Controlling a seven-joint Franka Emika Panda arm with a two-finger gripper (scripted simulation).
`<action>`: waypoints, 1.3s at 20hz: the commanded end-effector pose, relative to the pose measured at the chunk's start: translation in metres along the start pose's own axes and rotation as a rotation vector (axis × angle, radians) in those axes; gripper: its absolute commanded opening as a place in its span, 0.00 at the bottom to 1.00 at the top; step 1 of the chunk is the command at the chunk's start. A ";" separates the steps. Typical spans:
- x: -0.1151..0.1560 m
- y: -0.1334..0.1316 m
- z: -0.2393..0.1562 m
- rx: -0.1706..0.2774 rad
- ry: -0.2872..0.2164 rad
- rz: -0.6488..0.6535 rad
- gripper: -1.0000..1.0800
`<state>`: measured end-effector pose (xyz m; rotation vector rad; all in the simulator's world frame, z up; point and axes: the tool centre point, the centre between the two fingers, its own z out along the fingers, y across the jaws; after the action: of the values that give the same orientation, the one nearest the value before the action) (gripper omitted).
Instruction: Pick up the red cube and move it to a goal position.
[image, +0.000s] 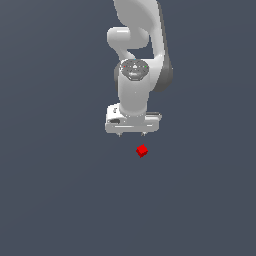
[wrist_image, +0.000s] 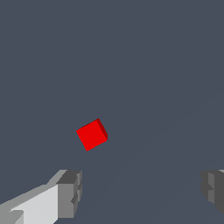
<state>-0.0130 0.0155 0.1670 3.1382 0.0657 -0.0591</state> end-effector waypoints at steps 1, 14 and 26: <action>0.000 0.000 0.000 0.000 0.000 0.000 0.96; 0.004 -0.018 0.048 -0.001 0.013 -0.159 0.96; 0.005 -0.051 0.134 -0.005 0.034 -0.440 0.96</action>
<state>-0.0147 0.0636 0.0407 3.0628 0.7099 -0.0105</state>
